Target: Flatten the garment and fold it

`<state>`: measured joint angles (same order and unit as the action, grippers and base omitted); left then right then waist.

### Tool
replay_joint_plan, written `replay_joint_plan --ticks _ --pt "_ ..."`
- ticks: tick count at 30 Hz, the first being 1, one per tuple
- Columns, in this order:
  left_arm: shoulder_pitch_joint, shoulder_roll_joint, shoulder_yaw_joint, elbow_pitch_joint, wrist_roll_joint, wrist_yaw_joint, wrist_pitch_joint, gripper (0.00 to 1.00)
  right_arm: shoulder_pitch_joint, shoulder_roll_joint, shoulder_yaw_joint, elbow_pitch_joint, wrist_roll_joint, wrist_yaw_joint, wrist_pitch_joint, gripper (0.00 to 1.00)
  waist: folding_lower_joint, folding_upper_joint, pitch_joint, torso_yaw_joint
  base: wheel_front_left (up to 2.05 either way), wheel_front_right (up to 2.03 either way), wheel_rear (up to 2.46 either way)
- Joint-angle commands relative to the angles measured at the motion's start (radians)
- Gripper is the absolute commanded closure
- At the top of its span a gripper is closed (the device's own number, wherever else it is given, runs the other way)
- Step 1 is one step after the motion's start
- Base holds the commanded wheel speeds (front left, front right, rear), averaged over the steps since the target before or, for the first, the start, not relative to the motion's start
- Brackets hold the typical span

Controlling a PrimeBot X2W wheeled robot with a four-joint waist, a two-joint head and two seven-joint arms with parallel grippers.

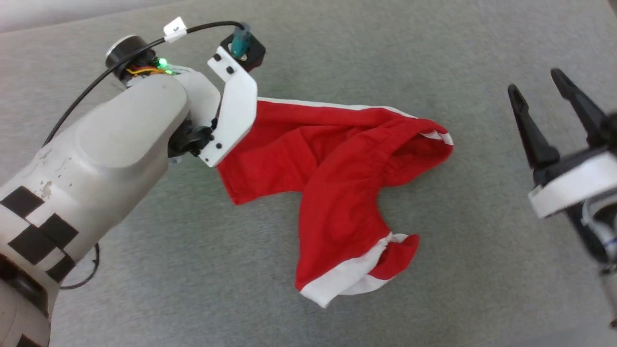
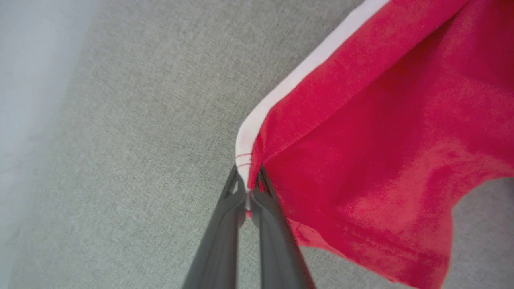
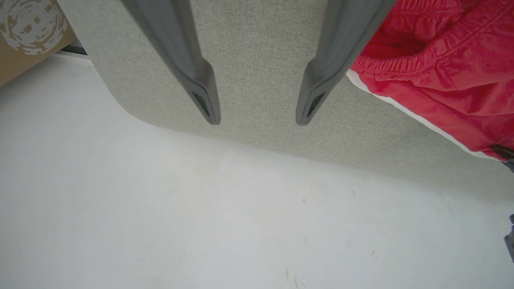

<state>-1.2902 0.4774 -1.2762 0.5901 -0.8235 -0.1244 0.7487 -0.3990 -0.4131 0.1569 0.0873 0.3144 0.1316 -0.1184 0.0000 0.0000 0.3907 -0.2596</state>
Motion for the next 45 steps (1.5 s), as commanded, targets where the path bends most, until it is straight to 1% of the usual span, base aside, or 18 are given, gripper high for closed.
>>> replay_joint_plan --ticks 1,5,9,12,15,18,21,27,30,31,32,34,37,41,45 --pt "0.015 0.005 -0.004 -0.016 -0.008 -0.006 -0.010 1.00 -0.042 -0.035 0.030 0.004 0.048 -0.001 0.049 0.00 0.0000 0.0000 -0.036 0.048 0.00 0.00 0.00" --pt "0.010 0.006 -0.004 -0.063 -0.019 -0.006 -0.040 1.00 -0.157 -0.182 0.157 0.015 0.210 -0.001 0.255 0.00 0.0000 0.0000 -0.039 0.091 0.00 0.00 0.00" --pt "0.001 0.001 -0.004 -0.101 -0.018 -0.006 -0.062 1.00 -0.281 -0.277 0.295 0.051 0.369 -0.001 0.470 0.00 0.0000 0.0000 -0.028 0.130 0.00 0.00 0.00" --pt "-0.007 -0.010 -0.004 -0.114 -0.010 -0.006 -0.076 1.00 -0.367 -0.297 0.396 0.105 0.471 -0.001 0.612 0.00 0.0000 0.0000 -0.013 0.153 0.00 0.00 0.00" --pt "-0.011 -0.026 -0.004 -0.120 -0.007 -0.006 -0.090 1.00 -0.428 -0.286 0.478 0.177 0.535 -0.001 0.705 0.00 0.0000 0.0000 0.003 0.172 0.00 0.00 0.00" --pt "-0.014 -0.035 -0.004 -0.117 -0.007 -0.006 -0.106 1.00 -0.465 -0.253 0.533 0.254 0.578 -0.001 0.727 0.00 0.0000 0.0000 0.016 0.182 0.00 0.00 0.00" --pt "-0.017 -0.042 -0.004 -0.112 -0.004 -0.006 -0.121 1.00 -0.467 -0.233 0.609 0.308 0.606 -0.001 0.739 0.00 0.0000 0.0000 0.027 0.190 0.00 0.00 0.00" --pt "-0.023 -0.044 -0.004 -0.092 -0.003 -0.006 -0.151 1.00 -0.446 -0.241 0.795 0.360 0.637 -0.001 0.743 0.00 0.0000 0.0000 0.033 0.195 0.00 0.00 0.00" --pt "-0.018 -0.043 -0.004 -0.078 -0.001 -0.006 -0.164 1.00 -0.450 -0.251 0.855 0.366 0.668 -0.001 0.725 0.00 0.0000 0.0000 0.025 0.191 0.00 0.00 0.00" --pt "-0.014 -0.042 -0.004 -0.073 -0.003 -0.006 -0.170 1.00 -0.457 -0.255 0.869 0.366 0.673 -0.001 0.706 0.63 0.0000 0.0000 0.019 0.188 0.00 0.00 0.00" --pt "-0.010 -0.041 -0.004 -0.067 -0.005 -0.006 -0.181 1.00 -0.468 -0.259 0.876 0.367 0.674 -0.001 0.675 1.00 0.0000 0.0000 0.014 0.186 0.00 0.00 0.00" --pt "0.000 -0.041 -0.004 -0.054 -0.013 -0.006 -0.208 1.00 -0.488 -0.265 0.890 0.367 0.678 -0.001 0.612 1.00 0.0000 0.0000 -0.002 0.180 0.00 0.00 0.00" --pt "0.005 -0.043 -0.004 -0.023 -0.025 -0.006 -0.284 1.00 -0.532 -0.275 0.894 0.352 0.662 -0.001 0.456 1.00 0.0000 0.0000 -0.033 0.176 0.00 0.00 0.00" --pt "-0.008 -0.050 -0.004 0.032 -0.035 -0.006 -0.414 1.00 -0.590 -0.297 0.881 0.349 0.627 -0.001 0.240 1.00 0.0000 0.0000 -0.086 0.177 0.00 0.00 0.00" --pt "-0.036 -0.057 0.007 0.073 -0.034 -0.006 -0.544 1.00 -0.638 -0.318 0.876 0.334 0.598 -0.001 0.111 1.00 0.0000 0.0000 -0.138 0.186 0.00 0.00 0.00"
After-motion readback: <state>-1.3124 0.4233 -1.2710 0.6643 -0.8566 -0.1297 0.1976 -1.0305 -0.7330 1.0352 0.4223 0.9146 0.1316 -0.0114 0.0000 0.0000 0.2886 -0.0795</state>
